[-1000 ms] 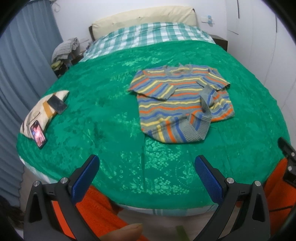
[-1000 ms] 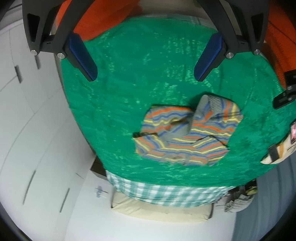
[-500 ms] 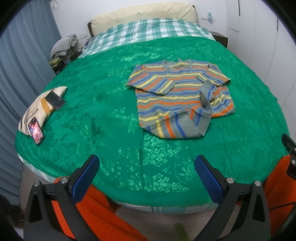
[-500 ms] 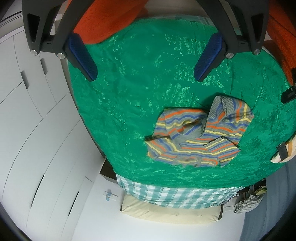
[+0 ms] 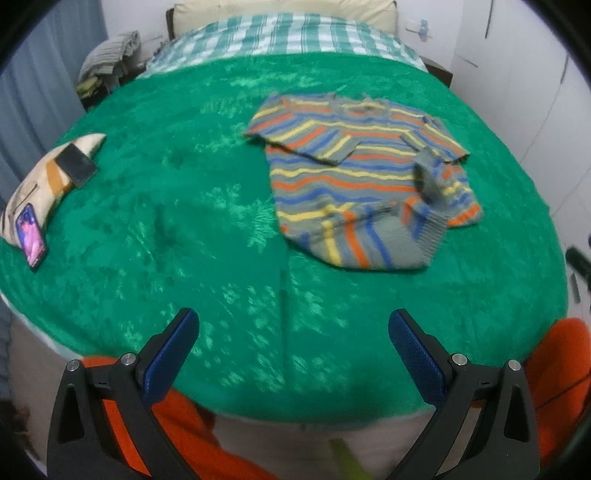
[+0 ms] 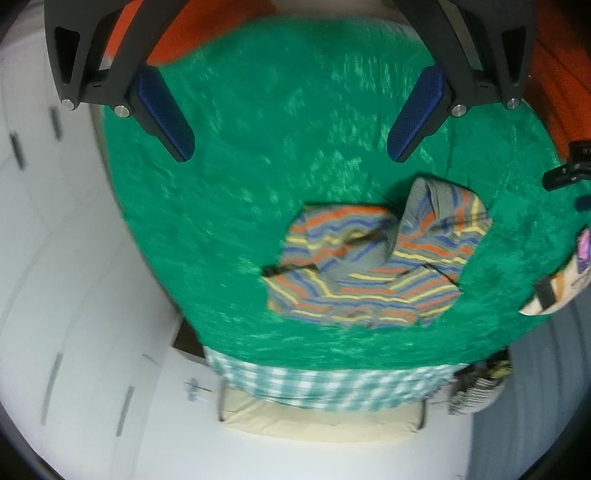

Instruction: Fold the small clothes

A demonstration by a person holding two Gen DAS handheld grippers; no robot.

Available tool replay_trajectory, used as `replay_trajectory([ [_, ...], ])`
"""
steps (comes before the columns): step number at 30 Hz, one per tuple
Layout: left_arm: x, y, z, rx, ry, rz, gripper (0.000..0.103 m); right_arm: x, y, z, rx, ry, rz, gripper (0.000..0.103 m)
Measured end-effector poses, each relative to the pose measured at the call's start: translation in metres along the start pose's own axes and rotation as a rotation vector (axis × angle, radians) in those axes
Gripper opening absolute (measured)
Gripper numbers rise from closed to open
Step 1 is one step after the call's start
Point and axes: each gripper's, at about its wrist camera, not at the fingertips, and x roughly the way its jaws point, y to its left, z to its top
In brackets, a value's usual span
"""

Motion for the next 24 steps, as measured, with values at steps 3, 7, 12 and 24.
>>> replay_trajectory([
  [3, 0.017, 0.002, 0.008, 0.014, 0.022, -0.017, 0.102, 0.044, -0.003, 0.031, -0.015, 0.011, 0.153, 0.103],
  [7, 0.022, 0.002, 0.003, -0.058, 0.039, -0.072, 0.102, 0.127, -0.004, 0.082, 0.121, 0.158, 0.3, 0.102],
  [12, 0.021, 0.002, -0.019, -0.085, 0.03, -0.054, 0.102, 0.244, 0.001, 0.146, 0.266, 0.358, 0.313, 0.097],
  [24, 0.043, 0.042, -0.048, -0.181, 0.087, -0.028, 0.102, 0.181, 0.018, 0.115, -0.027, 0.304, 0.521, 0.007],
])
